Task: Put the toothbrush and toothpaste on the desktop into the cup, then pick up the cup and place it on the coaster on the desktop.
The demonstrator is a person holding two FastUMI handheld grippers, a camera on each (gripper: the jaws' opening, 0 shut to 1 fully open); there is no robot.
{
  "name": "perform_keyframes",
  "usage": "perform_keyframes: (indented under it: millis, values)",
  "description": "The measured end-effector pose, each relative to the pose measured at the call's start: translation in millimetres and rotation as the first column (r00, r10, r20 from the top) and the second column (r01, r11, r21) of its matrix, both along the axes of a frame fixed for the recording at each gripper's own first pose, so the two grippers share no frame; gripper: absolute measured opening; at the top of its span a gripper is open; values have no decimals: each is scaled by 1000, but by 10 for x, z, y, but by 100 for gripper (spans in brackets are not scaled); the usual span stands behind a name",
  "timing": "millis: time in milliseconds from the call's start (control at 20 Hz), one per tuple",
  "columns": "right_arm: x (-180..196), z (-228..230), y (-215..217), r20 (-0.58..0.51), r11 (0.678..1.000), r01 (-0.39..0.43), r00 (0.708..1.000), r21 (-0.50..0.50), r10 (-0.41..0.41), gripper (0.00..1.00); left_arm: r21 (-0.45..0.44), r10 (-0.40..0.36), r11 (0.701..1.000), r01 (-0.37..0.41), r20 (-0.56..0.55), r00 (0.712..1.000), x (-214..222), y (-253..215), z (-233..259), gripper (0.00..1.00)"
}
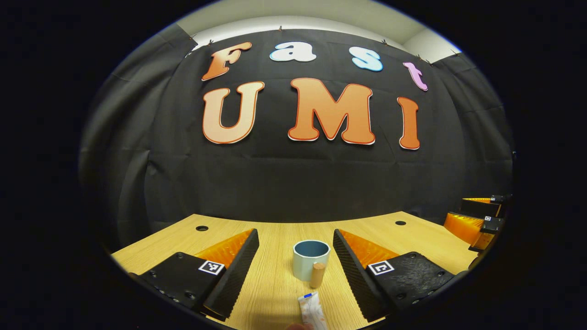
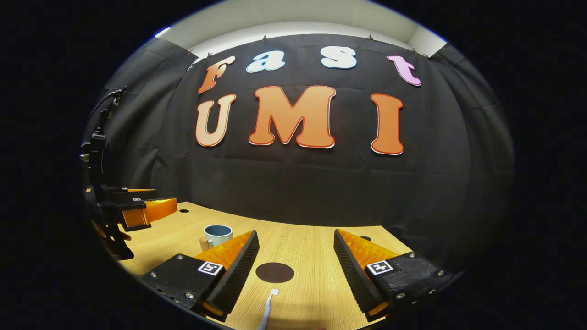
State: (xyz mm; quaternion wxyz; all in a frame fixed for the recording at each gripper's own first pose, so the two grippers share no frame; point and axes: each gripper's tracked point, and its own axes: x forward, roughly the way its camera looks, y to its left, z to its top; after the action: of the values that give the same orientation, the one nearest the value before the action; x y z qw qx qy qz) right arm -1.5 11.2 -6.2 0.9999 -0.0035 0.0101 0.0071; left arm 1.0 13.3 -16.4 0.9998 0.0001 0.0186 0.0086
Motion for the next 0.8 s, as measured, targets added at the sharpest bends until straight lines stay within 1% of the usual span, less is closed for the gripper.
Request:
perform_keyframes:
  millis: [300,400,450,550,700,800]
  values:
    - [-4,-98,51,-31,1000,-4,1000,3,4,98,-3,11,1000,-11,-21,1000,-34,61,-65,98]
    - [-10,-187,16,-64,999,17,998,28,-15,98,1,19,1000,-19,-44,999,-47,76,-116,98]
    - [-15,-234,56,-79,999,7,997,43,-4,98,3,23,1000,-23,-67,997,-51,98,-183,97]
    - [-20,-332,90,-117,998,0,993,58,7,98,-6,14,1000,-14,-94,996,-59,95,-257,98]
    - [-16,-393,55,-149,998,4,989,59,4,98,4,12,1000,-11,-121,993,-68,109,-295,98]
    - [-1,-438,69,-181,998,-15,983,67,27,98,17,-10,1000,12,-152,988,-70,58,-336,98]
